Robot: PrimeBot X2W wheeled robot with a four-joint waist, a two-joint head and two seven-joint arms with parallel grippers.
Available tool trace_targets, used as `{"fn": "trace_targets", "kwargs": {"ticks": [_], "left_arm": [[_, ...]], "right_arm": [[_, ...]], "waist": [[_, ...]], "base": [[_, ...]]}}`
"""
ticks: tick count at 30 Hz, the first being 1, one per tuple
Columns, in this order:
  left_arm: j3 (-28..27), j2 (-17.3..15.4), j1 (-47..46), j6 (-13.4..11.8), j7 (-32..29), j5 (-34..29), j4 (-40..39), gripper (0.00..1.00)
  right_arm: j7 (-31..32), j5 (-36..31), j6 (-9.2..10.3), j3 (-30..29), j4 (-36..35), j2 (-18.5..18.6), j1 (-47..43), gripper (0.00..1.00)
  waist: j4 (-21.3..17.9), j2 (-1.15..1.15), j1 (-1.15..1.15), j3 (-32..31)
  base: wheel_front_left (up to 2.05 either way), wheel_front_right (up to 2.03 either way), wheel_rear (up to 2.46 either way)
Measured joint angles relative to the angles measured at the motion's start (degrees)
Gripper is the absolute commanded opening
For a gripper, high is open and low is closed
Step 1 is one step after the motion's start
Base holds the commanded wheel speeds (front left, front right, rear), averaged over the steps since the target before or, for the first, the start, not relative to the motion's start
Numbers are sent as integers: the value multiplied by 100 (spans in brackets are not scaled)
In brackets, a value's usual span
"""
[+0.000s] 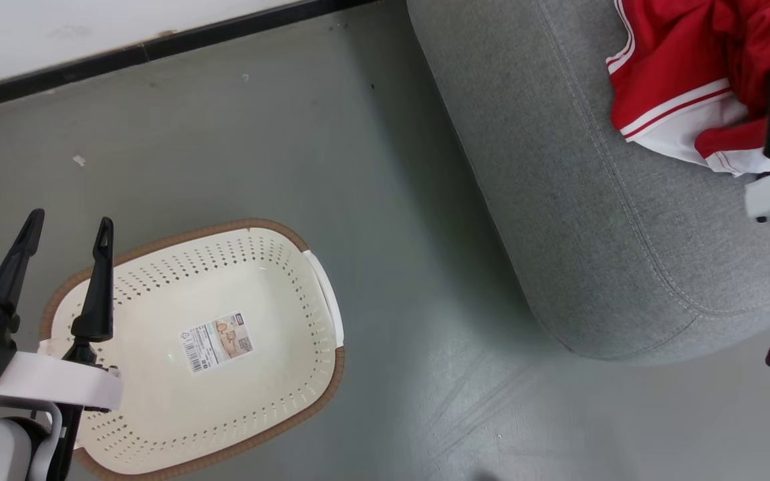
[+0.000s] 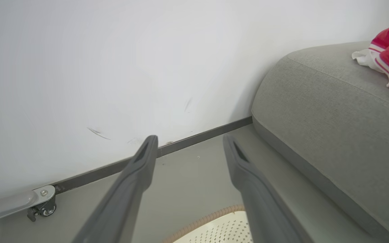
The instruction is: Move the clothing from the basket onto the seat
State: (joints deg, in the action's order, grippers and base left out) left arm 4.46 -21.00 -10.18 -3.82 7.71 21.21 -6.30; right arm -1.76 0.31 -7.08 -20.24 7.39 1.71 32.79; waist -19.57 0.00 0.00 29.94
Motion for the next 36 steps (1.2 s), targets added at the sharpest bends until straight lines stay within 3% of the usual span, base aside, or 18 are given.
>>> {"fn": "trace_targets", "kwargs": {"ticks": [7, 12, 25, 36], "left_arm": [[2, 207, -2, 0, 188, 140, 132, 100], [-23, 368, -2, -2, 307, 267, 189, 100], [-247, 733, 113, -7, 525, 664, 503, 100], [-226, 759, 383, 127, 614, 643, 881, 100]], "right_arm": [[-208, 972, 0, 599, 196, 40, -222, 100], [-435, 1263, 0, 1013, 263, 46, -329, 100], [-1021, 1065, 0, 2176, 566, 81, -650, 100], [-1244, 1069, 0, 2903, 706, 266, -821, 100]], "waist": [[166, 0, 0, -248], [294, 0, 0, -393], [755, 0, 0, -877], [1094, 0, 0, -1309]], "base": [[0, 0, 0], [0, 0, 0], [0, 0, 0], [0, 0, 0]]}}
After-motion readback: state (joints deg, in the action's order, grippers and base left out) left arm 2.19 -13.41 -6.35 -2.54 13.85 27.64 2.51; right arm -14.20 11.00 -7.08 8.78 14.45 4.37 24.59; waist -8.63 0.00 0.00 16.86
